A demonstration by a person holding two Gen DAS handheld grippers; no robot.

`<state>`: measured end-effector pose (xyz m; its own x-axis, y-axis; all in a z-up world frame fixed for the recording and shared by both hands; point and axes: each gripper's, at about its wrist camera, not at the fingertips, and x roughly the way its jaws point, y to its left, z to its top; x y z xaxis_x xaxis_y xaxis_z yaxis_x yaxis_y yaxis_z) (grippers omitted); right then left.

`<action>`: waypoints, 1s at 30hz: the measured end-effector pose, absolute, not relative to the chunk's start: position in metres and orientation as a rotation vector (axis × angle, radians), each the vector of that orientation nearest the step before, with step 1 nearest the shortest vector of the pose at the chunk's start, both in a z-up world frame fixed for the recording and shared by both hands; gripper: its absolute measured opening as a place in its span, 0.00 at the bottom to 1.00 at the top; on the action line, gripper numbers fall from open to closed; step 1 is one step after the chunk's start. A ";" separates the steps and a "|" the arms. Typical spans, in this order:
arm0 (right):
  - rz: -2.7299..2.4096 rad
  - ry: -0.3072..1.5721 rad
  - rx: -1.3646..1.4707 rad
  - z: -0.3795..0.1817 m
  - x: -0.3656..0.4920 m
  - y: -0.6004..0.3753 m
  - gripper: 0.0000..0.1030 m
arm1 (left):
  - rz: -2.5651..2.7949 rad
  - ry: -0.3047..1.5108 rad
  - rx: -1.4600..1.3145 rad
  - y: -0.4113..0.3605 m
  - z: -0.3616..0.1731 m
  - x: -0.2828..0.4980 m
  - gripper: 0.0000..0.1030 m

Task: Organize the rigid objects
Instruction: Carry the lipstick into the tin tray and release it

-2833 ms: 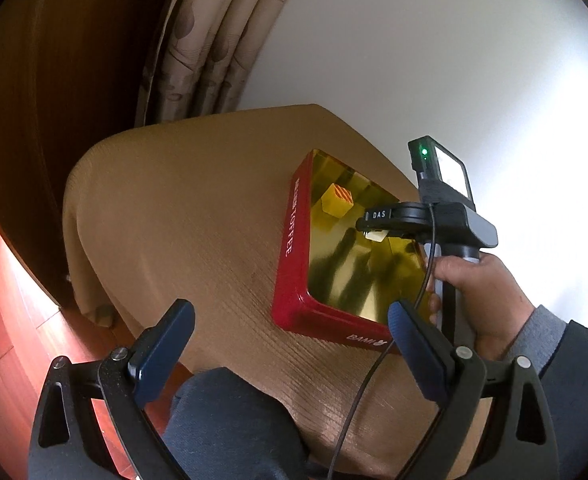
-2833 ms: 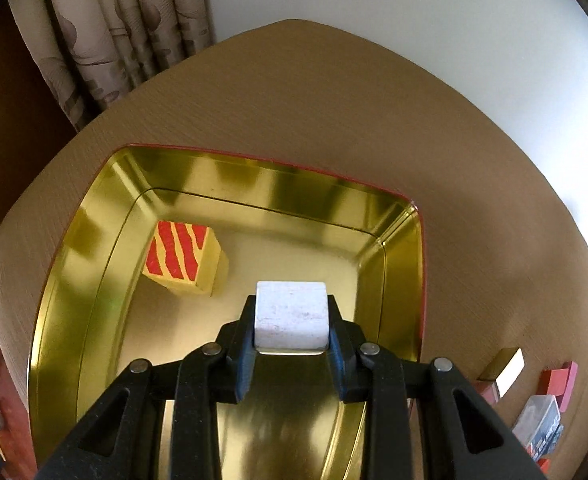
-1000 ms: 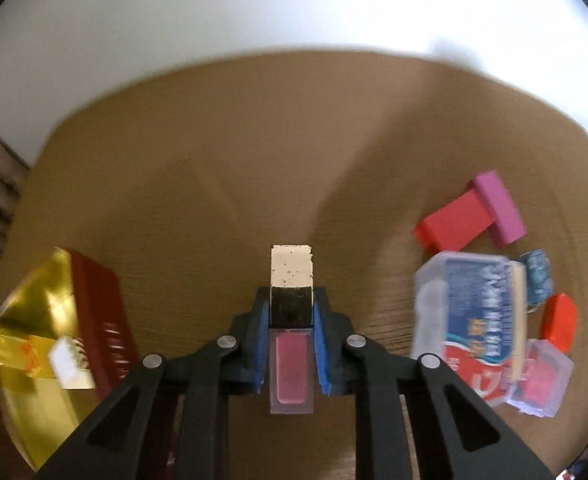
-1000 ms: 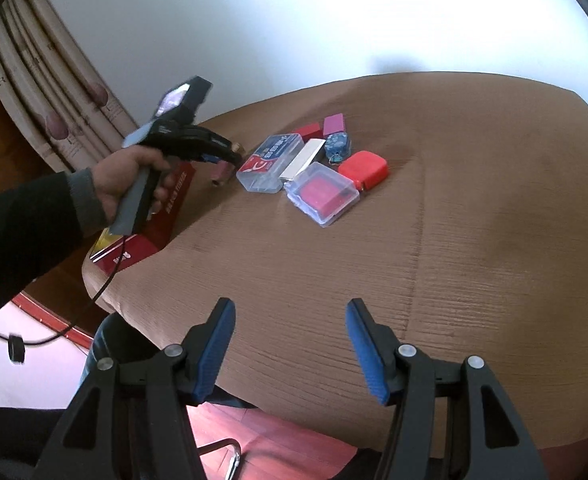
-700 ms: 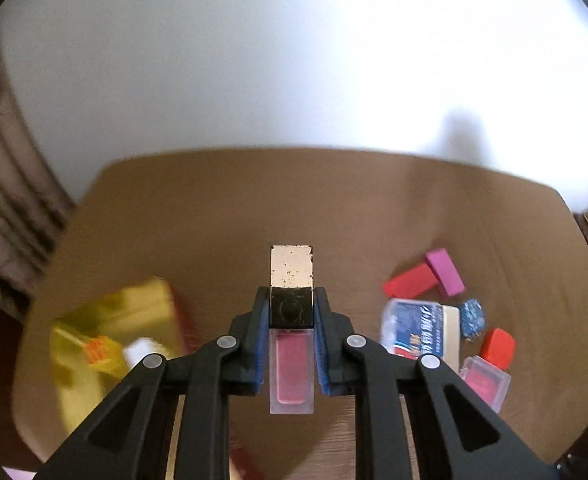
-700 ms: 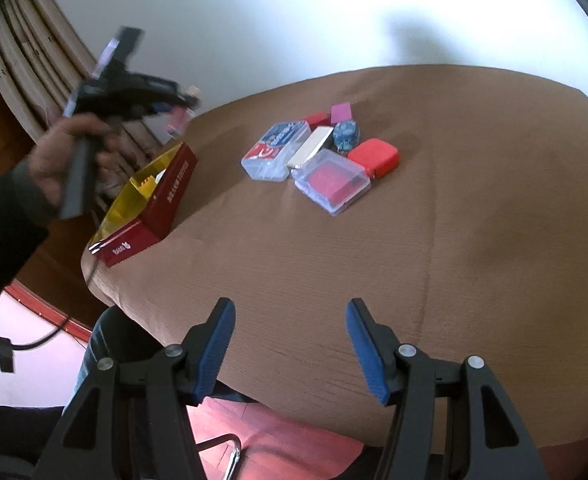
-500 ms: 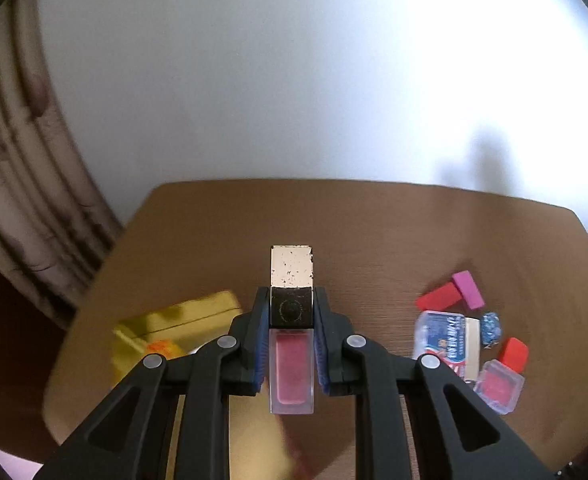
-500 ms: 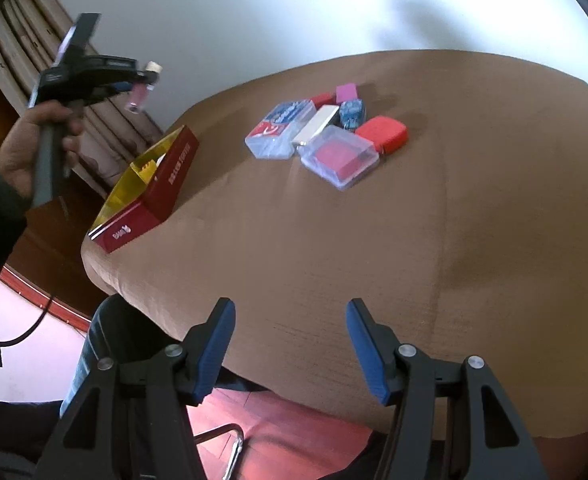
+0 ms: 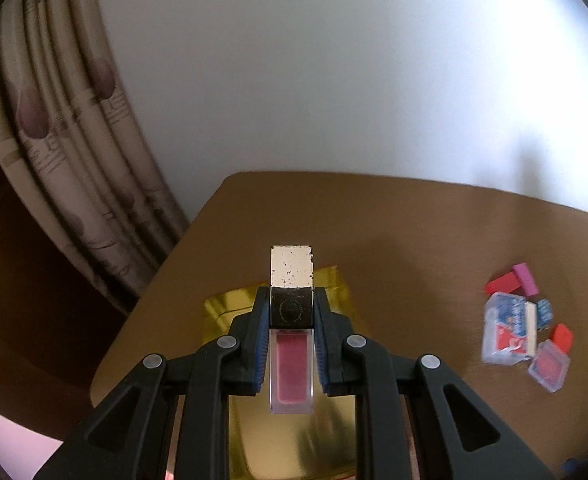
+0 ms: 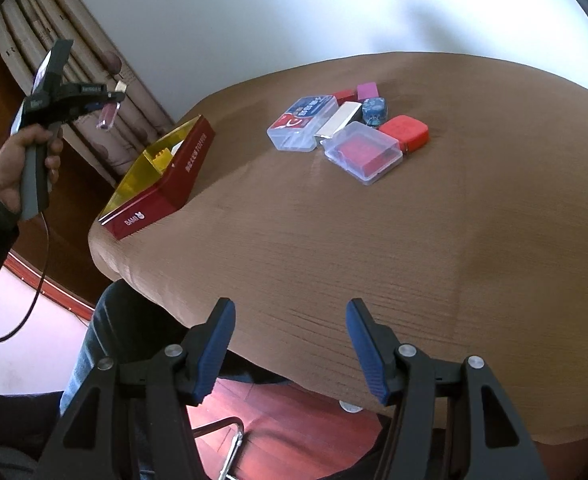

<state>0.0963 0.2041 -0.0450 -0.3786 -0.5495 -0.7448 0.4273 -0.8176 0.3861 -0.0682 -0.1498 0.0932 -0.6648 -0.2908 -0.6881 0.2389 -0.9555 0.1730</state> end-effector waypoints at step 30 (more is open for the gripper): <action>-2.164 -0.186 1.346 -0.065 0.091 0.203 0.58 | -2.371 0.102 1.412 -0.224 -0.025 -0.052 0.17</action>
